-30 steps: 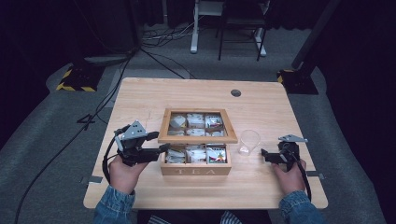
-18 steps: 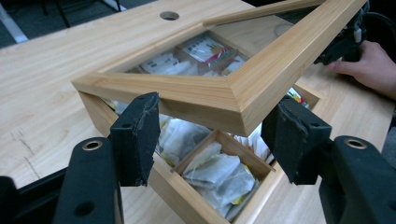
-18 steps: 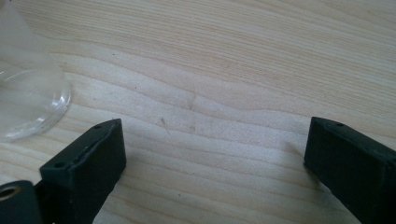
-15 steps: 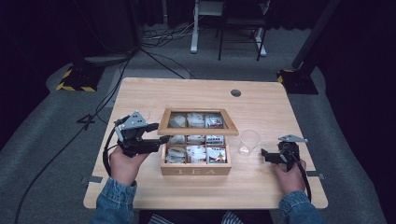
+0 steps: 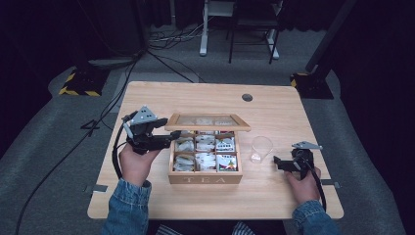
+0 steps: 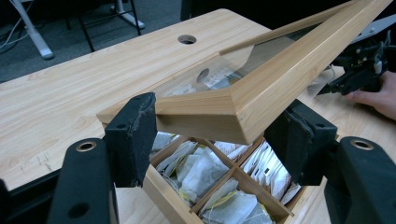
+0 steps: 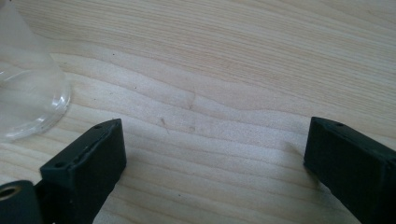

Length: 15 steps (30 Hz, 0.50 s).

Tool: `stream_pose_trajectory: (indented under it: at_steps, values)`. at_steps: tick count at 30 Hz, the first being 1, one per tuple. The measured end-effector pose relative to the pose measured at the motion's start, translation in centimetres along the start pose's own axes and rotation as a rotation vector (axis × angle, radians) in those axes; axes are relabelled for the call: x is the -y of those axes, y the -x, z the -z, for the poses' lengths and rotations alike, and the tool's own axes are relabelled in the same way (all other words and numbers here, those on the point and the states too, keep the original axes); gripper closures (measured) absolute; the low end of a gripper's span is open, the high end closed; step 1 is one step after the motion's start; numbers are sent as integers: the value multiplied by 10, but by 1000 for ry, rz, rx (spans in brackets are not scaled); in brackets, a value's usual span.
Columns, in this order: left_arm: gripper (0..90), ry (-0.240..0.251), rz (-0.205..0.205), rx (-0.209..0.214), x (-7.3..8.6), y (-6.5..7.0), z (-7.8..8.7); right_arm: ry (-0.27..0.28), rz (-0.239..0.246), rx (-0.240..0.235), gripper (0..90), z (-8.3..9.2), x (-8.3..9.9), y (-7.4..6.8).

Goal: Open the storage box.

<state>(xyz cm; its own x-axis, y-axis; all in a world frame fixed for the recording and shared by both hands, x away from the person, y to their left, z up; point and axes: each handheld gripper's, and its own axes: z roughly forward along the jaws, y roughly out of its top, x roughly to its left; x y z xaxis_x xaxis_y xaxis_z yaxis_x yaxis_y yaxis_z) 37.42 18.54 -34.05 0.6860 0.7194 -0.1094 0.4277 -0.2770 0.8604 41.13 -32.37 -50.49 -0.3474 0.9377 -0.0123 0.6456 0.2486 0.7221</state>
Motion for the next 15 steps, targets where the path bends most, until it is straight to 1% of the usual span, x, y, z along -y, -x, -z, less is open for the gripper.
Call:
stream_pose_trajectory:
  at_steps: [1, 2, 3, 4, 5, 7, 8, 9, 10, 12, 15]
  values:
    - [353, -6, -4, 5, 0, -1, -1, 0, 1, 0, 57, 0, 0, 0]
    - [353, -7, 0, 16, 1, -3, -1, 1, 1, 0, 58, 0, 0, 0]
    - [353, -7, 0, 16, 1, -3, -1, 1, 2, -1, 59, 0, 0, 0]
    - [353, 4, 15, 40, 3, -8, -2, 1, 2, -1, 60, 0, 0, 0]
    - [353, 8, 20, 49, 3, -9, -2, 0, 2, -2, 61, 0, 0, 0]
    - [354, 12, 21, 55, 2, -11, -1, 2, 3, -1, 65, 0, 0, 0]
    - [354, 16, 13, 52, 2, -11, -2, 3, 2, 0, 70, 1, 0, 0]
    - [355, 17, 14, 52, 2, -11, -2, 4, -4, 2, 84, 1, 1, -1]
    - [355, 18, 12, 50, 1, -11, -2, 8, -2, 3, 102, 2, 1, -2]
    - [355, 22, 12, 48, 1, -11, -2, 26, -12, 5, 191, 4, 2, -5]
    - [356, 30, 10, 45, -1, -12, -2, 45, -4, 4, 301, 8, 5, -9]
